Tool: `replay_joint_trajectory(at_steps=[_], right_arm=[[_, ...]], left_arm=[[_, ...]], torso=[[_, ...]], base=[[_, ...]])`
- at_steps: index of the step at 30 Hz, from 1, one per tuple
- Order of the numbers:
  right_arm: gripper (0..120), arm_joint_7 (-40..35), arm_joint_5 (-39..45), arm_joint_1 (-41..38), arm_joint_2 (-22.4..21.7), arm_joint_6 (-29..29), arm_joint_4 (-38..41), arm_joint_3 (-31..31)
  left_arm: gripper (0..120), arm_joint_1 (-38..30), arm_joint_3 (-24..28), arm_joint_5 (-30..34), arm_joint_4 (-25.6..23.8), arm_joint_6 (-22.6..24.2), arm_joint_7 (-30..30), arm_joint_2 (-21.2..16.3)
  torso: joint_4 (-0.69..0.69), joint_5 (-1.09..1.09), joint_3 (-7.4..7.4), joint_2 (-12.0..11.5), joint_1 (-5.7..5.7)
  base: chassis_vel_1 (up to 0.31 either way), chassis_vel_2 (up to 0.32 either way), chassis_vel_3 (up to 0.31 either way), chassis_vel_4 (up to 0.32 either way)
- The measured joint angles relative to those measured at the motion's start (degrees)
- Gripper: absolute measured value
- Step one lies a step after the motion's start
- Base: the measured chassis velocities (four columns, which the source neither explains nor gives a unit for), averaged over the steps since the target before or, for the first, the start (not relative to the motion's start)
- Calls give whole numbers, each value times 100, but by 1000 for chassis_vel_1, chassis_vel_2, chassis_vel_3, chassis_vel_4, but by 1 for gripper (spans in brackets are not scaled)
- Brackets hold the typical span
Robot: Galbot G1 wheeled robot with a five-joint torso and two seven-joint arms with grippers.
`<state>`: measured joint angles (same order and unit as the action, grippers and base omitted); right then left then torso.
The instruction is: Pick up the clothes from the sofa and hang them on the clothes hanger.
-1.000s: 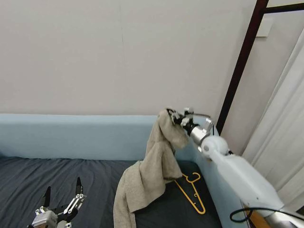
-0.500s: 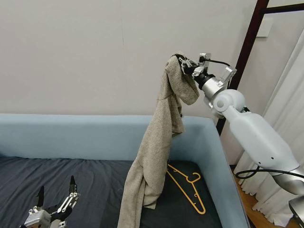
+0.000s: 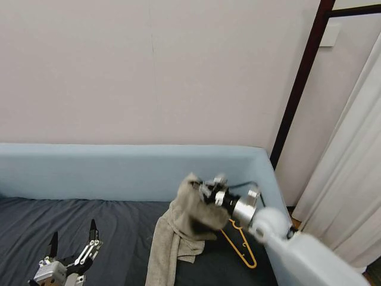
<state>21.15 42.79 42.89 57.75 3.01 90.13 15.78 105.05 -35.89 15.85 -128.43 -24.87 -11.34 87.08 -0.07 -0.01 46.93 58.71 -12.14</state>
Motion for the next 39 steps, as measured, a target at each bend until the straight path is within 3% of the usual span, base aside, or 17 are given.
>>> replay_joint_trajectory(at_steps=[4,14,17,19,22,27,29,33,37,39], right_arm=[[0,202,-445,310,329,260,-585,332],[4,19,-754,794,568,238,-630,686],[19,-550,-448,935,489,-389,-114,783],[22,-677,-315,949,457,-594,27,783],[39,-1301,582,990,267,-1478,765,706],[50,-1339,929,1038,76,-1722,1172,622],[60,-1223,963,1064,-53,-1757,1384,512],[73,-1311,823,1016,-139,-1750,1387,345],[93,-2504,903,515,15,-1905,797,170],[97,-2827,1020,322,142,-2055,522,128]], left_arm=[[100,39,-48,-13,-25,-4,2,38],[100,74,-77,-45,-62,-16,-6,112],[100,75,-65,-90,-64,-17,-4,155],[100,75,-61,-106,-66,-17,-3,171],[100,81,-41,-169,-88,-26,1,229],[100,108,-33,-217,-130,-36,1,262],[100,139,-16,-264,-178,-38,3,287],[100,174,21,-325,-222,-40,7,317],[100,214,89,-417,-273,-41,14,338],[100,218,92,-418,-304,-42,14,335]], torso=[[-2,0,0,0,0],[-3,0,1,0,0],[-2,1,1,0,0],[-2,1,1,0,0],[-2,1,1,-1,0],[-2,1,1,-1,0],[-3,1,1,-1,0],[-3,1,1,0,0],[-1,2,1,-1,-1],[-1,0,2,-1,-1]], base=[[0,0,0,0],[0,0,0,0],[0,0,0,0],[0,0,0,0],[0,0,0,0],[0,0,0,0],[0,0,0,0],[0,0,0,0],[0,0,0,0],[0,0,0,0]])
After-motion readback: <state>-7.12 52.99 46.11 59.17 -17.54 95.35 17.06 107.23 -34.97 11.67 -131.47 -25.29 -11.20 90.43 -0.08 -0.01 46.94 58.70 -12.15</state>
